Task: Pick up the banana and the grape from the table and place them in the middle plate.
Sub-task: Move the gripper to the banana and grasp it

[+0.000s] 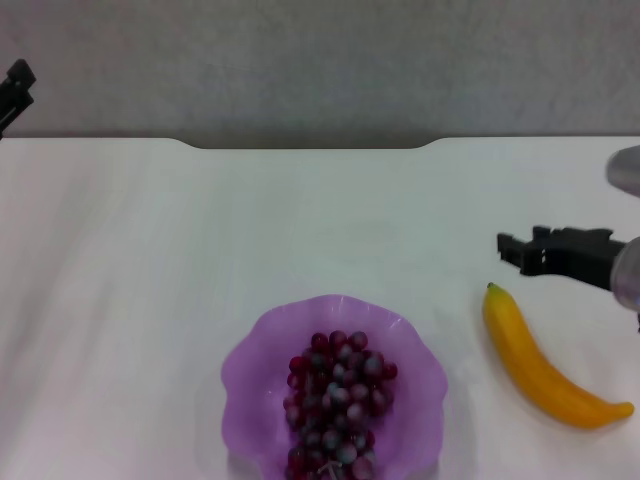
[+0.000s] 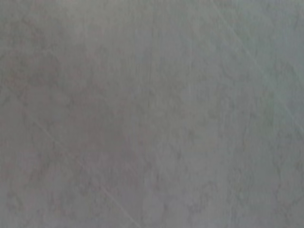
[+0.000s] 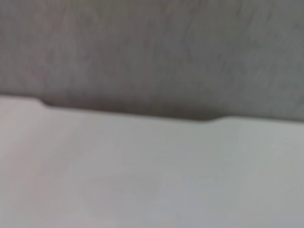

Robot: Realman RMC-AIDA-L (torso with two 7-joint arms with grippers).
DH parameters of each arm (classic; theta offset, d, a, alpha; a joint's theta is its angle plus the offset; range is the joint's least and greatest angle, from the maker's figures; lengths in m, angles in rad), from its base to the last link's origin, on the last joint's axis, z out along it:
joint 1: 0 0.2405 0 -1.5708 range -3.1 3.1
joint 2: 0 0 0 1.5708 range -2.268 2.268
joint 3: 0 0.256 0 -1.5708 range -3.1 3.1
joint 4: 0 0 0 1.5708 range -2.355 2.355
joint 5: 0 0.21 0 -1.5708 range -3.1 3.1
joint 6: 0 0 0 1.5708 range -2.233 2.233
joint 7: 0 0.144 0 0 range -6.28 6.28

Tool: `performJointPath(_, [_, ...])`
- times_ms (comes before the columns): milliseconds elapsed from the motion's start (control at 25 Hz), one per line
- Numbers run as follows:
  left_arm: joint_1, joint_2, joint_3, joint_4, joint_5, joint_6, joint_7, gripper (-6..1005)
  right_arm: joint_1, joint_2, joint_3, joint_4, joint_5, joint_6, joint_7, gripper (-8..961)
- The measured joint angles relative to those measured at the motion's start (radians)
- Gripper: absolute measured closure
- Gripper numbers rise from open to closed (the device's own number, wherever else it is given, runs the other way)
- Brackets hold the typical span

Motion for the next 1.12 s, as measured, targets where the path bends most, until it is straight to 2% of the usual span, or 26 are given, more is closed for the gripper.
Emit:
performJointPath(160, [0.003, 0.0, 0.0, 0.0, 0.0, 0.0, 0.0, 181, 0.04, 0.002, 0.0, 0.03, 0.002, 0.072, 0.001, 470])
performJointPath(480, [0.011, -0.001, 0.0, -0.001, 0.0, 0.0, 0.0, 180, 0.062, 0.0, 0.031, 0.042, -0.004, 0.185, 0.005, 460])
performJointPath(680, [0.017, -0.008, -0.01, -0.001, 0.0, 0.0, 0.004, 180, 0.1, 0.001, 0.04, 0.074, -0.036, 0.261, 0.005, 453])
performJointPath(880, [0.022, -0.011, -0.012, -0.001, 0.0, 0.0, 0.013, 180, 0.116, 0.002, 0.041, 0.081, -0.06, 0.306, 0.009, 388])
performJointPath(1120, [0.026, -0.011, -0.013, -0.001, 0.0, 0.0, 0.016, 180, 0.122, 0.002, 0.05, 0.088, -0.066, 0.334, 0.019, 199])
